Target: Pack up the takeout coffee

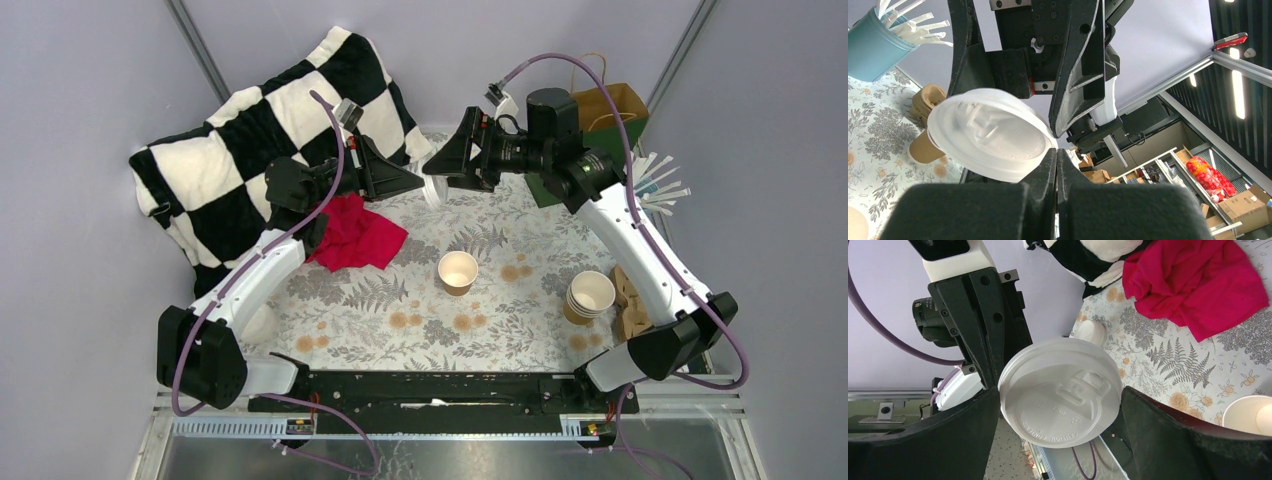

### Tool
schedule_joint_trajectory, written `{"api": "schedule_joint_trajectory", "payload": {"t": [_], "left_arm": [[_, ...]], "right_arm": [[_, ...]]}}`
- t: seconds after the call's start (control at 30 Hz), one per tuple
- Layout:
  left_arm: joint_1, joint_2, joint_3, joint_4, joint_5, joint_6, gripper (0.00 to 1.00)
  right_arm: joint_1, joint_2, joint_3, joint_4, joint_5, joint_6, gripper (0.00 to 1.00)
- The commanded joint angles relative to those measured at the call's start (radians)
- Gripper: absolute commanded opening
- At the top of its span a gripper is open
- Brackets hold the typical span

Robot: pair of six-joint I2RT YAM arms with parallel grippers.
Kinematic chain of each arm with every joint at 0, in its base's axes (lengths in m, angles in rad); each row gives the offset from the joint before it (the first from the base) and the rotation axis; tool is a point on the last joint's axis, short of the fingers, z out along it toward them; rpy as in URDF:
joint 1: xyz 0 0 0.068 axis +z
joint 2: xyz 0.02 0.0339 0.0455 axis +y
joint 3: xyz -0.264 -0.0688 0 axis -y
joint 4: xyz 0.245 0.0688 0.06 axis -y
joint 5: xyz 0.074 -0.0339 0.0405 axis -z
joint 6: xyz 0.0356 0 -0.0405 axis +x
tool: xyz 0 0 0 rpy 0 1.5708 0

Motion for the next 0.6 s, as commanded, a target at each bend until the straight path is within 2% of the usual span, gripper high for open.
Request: {"api": "schedule_joint_trajectory", "payload": {"t": [0.0,0.37,0.47,0.57], "left_arm": [[-0.004,-0.024,0.025,0.033,0.014,0.019,0.0],[-0.004,-0.029,0.013,0.035,0.014,0.019,0.0],[-0.002,-0.032,0.009,0.043,0.009,0.018,0.0],[-0.002,-0.034,0.008,0.053,0.008,0.015,0.0]], "right_arm": [[0.012,0.014,0.027,0.012,-0.03,-0.008,0.94],[0.014,-0.004,0.004,0.035,-0.026,0.001,0.87],[0.013,-0.023,-0.021,0.06,-0.022,0.012,0.95],[0.011,-0.039,-0.046,0.075,-0.023,0.023,0.99]]}}
